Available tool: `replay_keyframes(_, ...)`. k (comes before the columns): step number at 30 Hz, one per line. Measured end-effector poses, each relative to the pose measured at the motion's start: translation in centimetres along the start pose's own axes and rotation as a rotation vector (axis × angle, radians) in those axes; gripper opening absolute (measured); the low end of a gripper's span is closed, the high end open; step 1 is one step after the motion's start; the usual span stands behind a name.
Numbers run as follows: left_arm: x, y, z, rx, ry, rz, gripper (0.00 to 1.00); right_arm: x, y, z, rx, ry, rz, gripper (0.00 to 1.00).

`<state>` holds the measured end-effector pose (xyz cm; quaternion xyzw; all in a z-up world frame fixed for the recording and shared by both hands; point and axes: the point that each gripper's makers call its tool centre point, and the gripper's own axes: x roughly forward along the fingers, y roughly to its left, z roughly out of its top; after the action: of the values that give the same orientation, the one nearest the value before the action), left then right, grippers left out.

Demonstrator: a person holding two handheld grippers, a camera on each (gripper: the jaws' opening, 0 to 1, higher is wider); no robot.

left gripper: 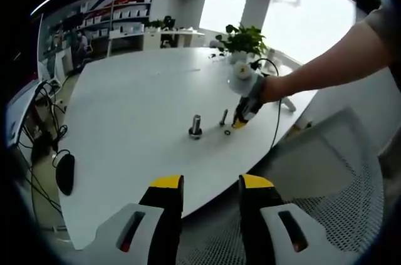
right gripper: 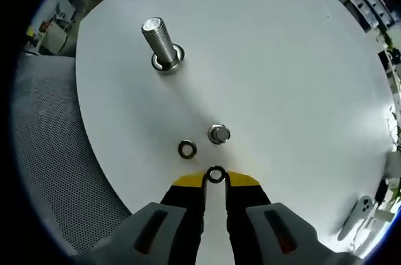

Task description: Place the washer onto the threaded stud by aligning its center hole with the stud, sliding it down to the base, and recovering from edge contact or off-axis alignment until the washer reaches the visible bottom stop.

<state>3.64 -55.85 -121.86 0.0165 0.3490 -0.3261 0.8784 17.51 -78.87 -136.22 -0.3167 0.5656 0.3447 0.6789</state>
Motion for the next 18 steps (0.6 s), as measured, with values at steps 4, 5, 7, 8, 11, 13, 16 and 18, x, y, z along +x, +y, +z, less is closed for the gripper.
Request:
replay_keyframes(4, 0.0, -0.1, 0.0, 0.001, -0.002, -0.003, 0.33, -0.9, -0.8, 0.2, -0.008, -0.008, -0.008, 0.13)
replay_keyframes(5, 0.0, -0.1, 0.0, 0.002, -0.001, -0.004, 0.33, -1.2, -1.0, 0.3, 0.009, -0.018, -0.012, 0.13)
replay_keyframes(7, 0.0, -0.1, 0.0, 0.002, 0.001, -0.006, 0.33, -1.6, -1.3, 0.4, 0.041, -0.034, -0.011, 0.13)
replay_keyframes(8, 0.0, -0.1, 0.0, 0.003, -0.001, -0.006, 0.33, -1.9, -1.5, 0.6, 0.055, -0.052, -0.011, 0.13)
replay_keyframes(11, 0.0, -0.1, 0.0, 0.003, 0.000, -0.007, 0.33, -2.6, -1.4, 1.0, 0.040, -0.065, -0.013, 0.13)
replay_keyframes(13, 0.0, -0.1, 0.1, 0.004, -0.002, -0.005, 0.33, -3.0, -1.5, 1.3, 0.023, -0.071, -0.024, 0.13)
replay_keyframes(16, 0.0, -0.1, 0.1, 0.006, -0.002, -0.006, 0.33, -3.6, -1.4, 1.9, -0.009, -0.085, -0.034, 0.13)
replay_keyframes(18, 0.0, -0.1, 0.1, 0.006, -0.004, -0.007, 0.33, -3.9, -1.2, 2.2, -0.018, -0.090, -0.033, 0.13)
